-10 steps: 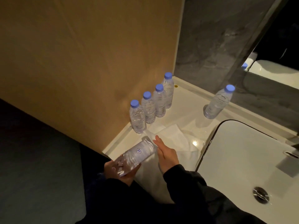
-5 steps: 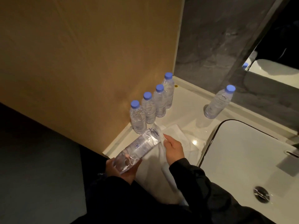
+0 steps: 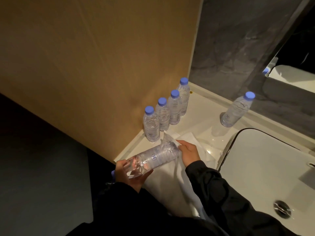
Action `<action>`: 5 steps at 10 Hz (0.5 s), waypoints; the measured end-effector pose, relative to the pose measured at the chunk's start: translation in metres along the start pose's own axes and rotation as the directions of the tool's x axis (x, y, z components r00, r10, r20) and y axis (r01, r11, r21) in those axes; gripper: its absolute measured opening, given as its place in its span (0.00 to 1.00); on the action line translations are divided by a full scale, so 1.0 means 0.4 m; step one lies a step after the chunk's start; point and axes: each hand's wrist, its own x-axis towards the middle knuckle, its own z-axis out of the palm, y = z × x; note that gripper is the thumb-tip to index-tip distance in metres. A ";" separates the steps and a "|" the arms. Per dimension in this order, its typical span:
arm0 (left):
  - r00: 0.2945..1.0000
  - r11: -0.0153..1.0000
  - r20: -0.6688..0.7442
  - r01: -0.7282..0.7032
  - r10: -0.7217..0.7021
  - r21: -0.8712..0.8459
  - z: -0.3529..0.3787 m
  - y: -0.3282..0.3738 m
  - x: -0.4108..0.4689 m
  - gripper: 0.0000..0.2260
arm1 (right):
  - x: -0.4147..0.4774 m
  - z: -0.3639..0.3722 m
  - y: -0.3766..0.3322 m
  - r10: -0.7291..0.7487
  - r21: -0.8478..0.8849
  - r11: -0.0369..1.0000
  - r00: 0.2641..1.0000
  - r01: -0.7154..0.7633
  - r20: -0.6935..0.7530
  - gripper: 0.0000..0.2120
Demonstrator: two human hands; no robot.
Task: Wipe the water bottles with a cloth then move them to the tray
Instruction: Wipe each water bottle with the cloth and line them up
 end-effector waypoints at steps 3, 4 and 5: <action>0.717 0.480 0.310 -0.666 0.625 0.571 0.091 0.023 -0.028 0.06 | 0.009 -0.036 0.043 0.170 -0.108 0.978 0.982 -0.178 -0.081 0.16; 0.674 0.392 0.441 -0.720 0.593 0.573 0.097 0.012 -0.028 0.10 | 0.005 -0.012 0.044 0.165 -0.123 0.978 0.986 -0.167 -0.029 0.14; 0.673 0.332 0.521 -0.726 0.526 0.602 0.102 -0.004 -0.046 0.11 | 0.011 0.006 0.042 0.208 -0.062 0.976 0.977 -0.211 -0.048 0.14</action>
